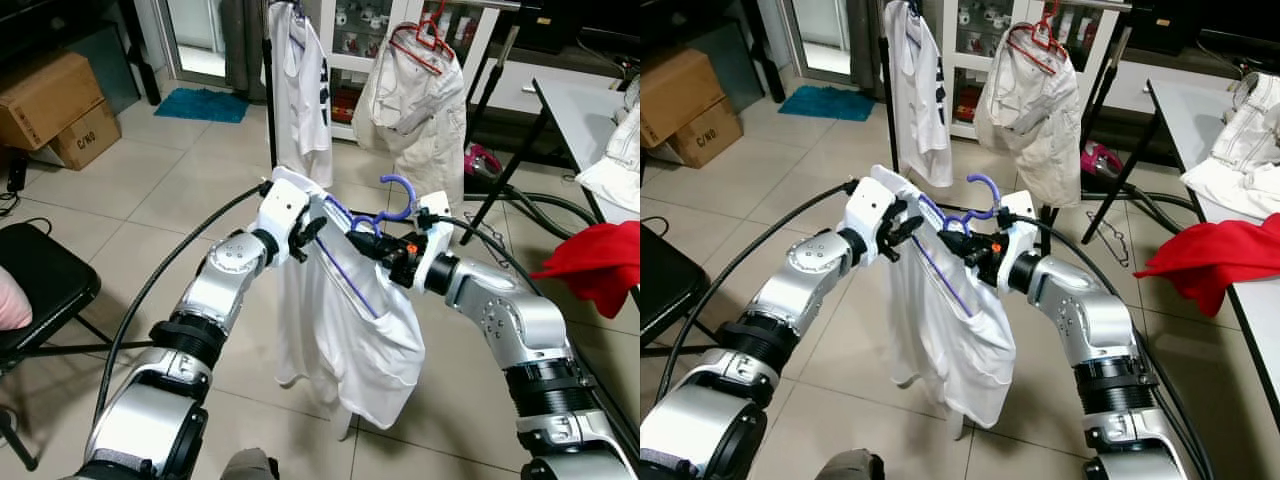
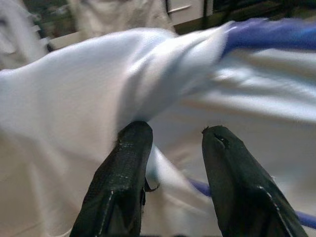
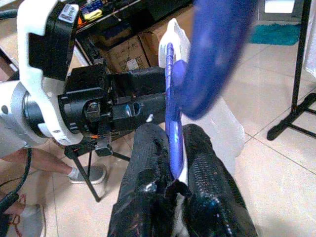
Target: Hang hanger
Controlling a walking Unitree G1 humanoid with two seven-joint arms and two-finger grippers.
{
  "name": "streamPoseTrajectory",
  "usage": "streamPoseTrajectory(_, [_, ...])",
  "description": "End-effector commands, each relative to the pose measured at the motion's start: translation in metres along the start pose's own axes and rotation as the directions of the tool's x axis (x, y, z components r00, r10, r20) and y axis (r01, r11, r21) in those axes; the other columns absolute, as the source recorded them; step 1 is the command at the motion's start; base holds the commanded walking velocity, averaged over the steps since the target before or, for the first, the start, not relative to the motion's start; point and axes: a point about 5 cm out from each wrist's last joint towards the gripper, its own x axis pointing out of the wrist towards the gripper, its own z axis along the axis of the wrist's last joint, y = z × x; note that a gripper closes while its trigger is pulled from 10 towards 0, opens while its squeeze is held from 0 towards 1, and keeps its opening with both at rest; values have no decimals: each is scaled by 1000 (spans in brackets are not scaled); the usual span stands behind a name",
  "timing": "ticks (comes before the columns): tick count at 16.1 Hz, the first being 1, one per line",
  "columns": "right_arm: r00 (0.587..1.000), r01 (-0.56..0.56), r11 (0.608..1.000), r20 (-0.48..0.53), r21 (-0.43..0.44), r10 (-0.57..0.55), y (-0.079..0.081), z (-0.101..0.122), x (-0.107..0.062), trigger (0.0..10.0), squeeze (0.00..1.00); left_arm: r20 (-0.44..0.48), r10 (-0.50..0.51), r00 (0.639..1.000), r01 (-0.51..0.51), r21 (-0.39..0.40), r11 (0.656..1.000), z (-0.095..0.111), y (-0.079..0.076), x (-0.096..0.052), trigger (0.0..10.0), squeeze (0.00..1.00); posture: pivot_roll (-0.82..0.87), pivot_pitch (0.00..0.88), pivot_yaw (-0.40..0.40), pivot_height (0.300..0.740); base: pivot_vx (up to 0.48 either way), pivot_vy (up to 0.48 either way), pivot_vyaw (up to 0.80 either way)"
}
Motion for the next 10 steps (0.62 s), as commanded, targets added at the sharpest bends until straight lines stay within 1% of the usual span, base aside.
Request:
streamPoseTrajectory(1, [999,-16,999,28,-35,17,3,9,-1,10000,0,11,-63,998,63,5,998,3,-6,0,10000,0,74,0,-17,740,0,0,0])
streamPoseTrajectory(2, [1000,-13,999,27,-34,14,2,9,-1,10000,0,12,-96,995,96,7,995,2,-11,-2,10000,0,74,0,-17,740,0,0,0])
streamPoseTrajectory(3, [1000,-11,999,28,-32,12,2,10,-2,10000,0,6,-107,994,107,18,994,-2,-15,-4,10000,0,73,0,-16,740,0,0,0])
streamPoseTrajectory(5, [1000,-6,1000,27,-30,7,0,9,-3,10000,0,16,-168,986,168,9,986,-2,-19,-9,10000,0,75,0,-19,740,0,0,0])
streamPoseTrajectory(6, [1000,-3,1000,26,-29,4,0,9,-3,10000,0,30,-185,982,184,27,982,-1,-20,-13,10000,0,76,0,-18,740,0,0,0])
streamPoseTrajectory(8, [1000,-2,1000,26,-29,3,-1,10,-4,10000,0,55,-201,978,200,17,980,3,-20,-19,10000,0,76,0,-18,740,0,0,0])
streamPoseTrajectory(9, [1000,-1,1000,28,-28,2,-2,10,-4,10000,0,67,-150,986,150,14,989,5,-14,-22,10000,0,76,0,-18,740,0,0,0])
streamPoseTrajectory(10, [1000,-1,1000,28,-28,2,-2,10,-5,10000,0,66,-128,990,128,9,992,5,-12,-24,10000,0,76,0,-18,740,0,0,0])
